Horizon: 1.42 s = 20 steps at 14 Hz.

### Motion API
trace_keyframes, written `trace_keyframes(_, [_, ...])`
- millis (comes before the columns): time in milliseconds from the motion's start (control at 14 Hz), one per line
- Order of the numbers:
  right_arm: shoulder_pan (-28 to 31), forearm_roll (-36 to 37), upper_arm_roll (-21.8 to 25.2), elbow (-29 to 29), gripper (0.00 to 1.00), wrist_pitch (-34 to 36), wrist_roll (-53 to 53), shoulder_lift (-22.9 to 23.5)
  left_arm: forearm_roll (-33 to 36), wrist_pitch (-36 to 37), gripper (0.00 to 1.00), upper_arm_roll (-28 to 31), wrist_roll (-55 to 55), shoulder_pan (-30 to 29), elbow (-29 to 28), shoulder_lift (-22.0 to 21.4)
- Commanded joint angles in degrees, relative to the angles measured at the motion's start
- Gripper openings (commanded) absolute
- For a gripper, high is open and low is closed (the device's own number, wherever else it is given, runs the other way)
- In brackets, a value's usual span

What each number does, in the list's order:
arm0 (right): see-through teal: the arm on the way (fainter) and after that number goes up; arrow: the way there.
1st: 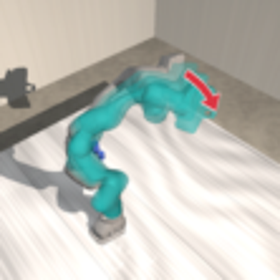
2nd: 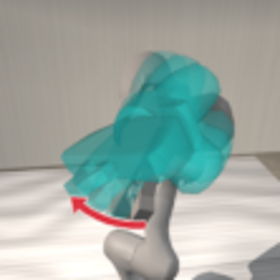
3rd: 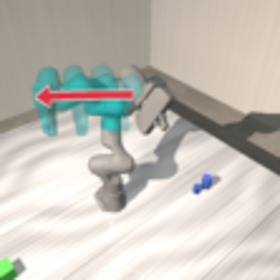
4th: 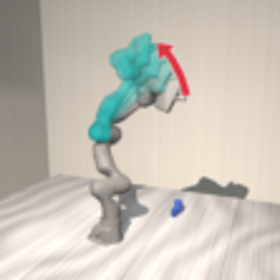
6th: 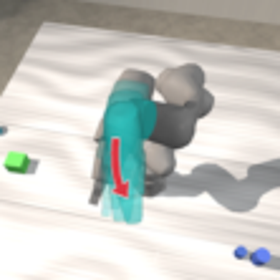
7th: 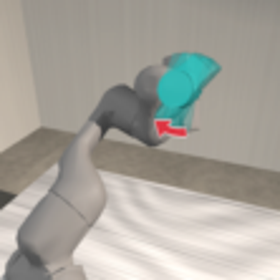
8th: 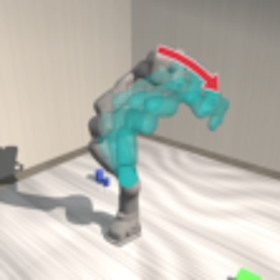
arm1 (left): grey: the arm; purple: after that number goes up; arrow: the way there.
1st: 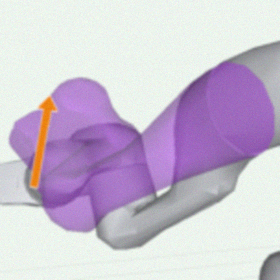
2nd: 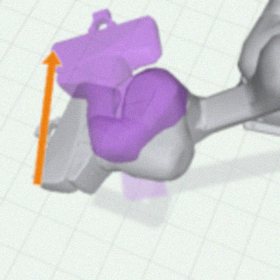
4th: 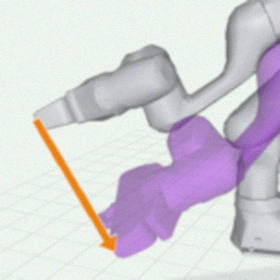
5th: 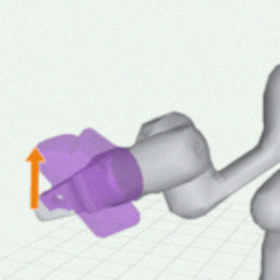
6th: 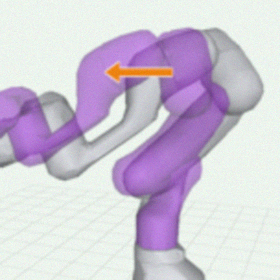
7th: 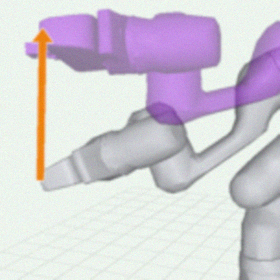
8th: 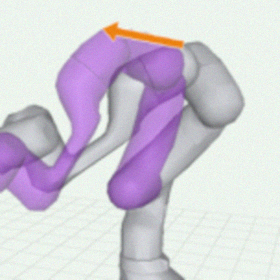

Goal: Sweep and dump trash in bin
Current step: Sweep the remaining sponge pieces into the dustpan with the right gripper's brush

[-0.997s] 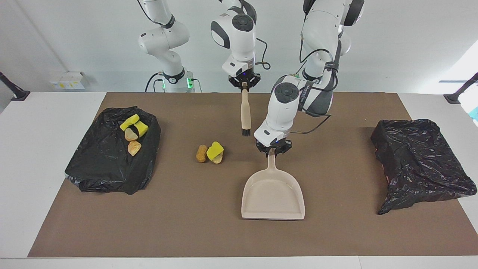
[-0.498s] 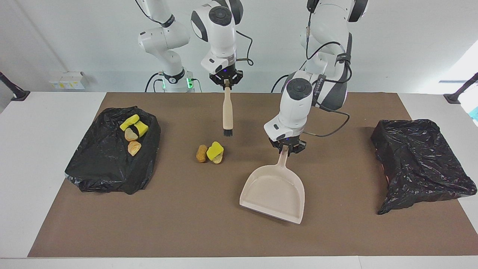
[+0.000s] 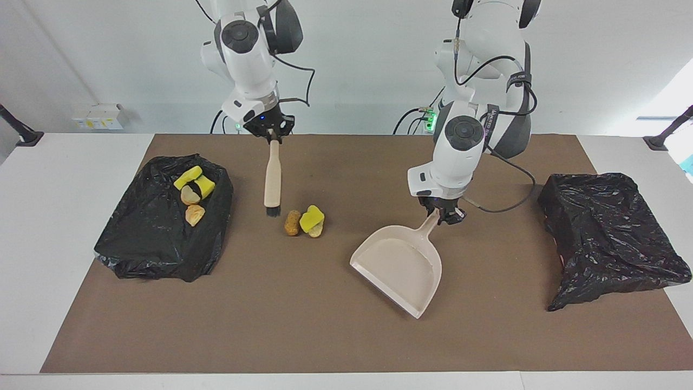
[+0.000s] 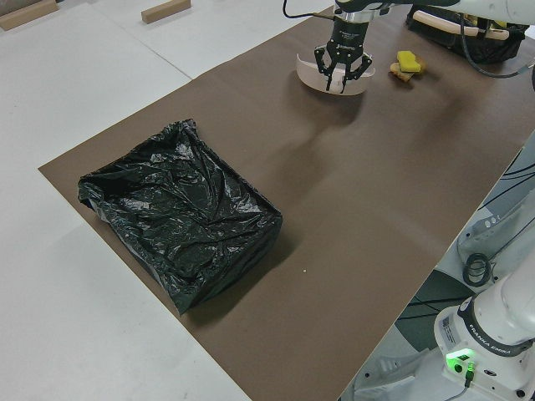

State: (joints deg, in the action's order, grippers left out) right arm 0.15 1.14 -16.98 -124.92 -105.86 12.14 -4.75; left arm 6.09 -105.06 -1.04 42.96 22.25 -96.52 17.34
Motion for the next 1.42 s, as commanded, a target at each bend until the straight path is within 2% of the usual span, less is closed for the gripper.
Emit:
trace_keyframes(0, [-0.24, 1.49, -0.77, -1.02, 0.0, -1.18, 2.97, 1.49, 3.22, 1.7, 0.0, -0.1, 8.86, 0.95, -3.67, -3.36])
trace_keyframes(142, [-1.02, 1.15, -0.77, -1.9, 0.0, -1.45, 3.16, 1.32, 3.22, 0.21, 0.0, -0.37, 10.21, 1.74, -7.09, -5.03])
trace_keyframes(356, [-1.29, 0.44, -0.86, -3.48, 0.0, -3.9, 3.77, 2.37, 3.22, -7.85, 0.0, -0.37, 9.95, 4.02, -14.81, -8.45])
trace_keyframes(569, [-4.1, -1.92, -0.86, -3.84, 0.0, -6.72, 5.7, 4.92, 3.22, -11.48, 0.0, -0.37, 9.24, 6.04, -18.08, -8.99])
trace_keyframes(712, [-6.11, -7.18, -0.86, -3.75, 0.0, -8.81, 6.14, 5.89, 3.22, -13.75, 0.0, -0.46, 5.05, 7.18, -21.5, -10.91])
trace_keyframes(854, [-10.06, -9.14, -0.86, -3.49, 0.0, -11.02, 6.41, 8.07, 3.22, -15.26, 0.0, -0.37, -2.93, 8.95, -25.64, -13.47])
trace_keyframes(997, [-13.75, -11.06, -0.86, -3.14, 0.0, -14.97, 8.86, 9.75, 3.22, -15.35, 0.0, -0.37, -5.7, 10.17, -26.44, -14.09])
trace_keyframes(1139, [-16.4, -14.4, -0.86, -1.13, 0.0, -15.34, 8.52, 10.28, 3.22, -16.22, 0.0, -0.45, -5.44, 10.27, -27.31, -14.35])
trace_keyframes(1352, [-18.43, -17.83, -0.86, 3.88, 0.0, -14.38, 9.04, 11.87, 3.22, -21.84, 0.0, -0.46, -3.09, 9.66, -30.83, -15.67])
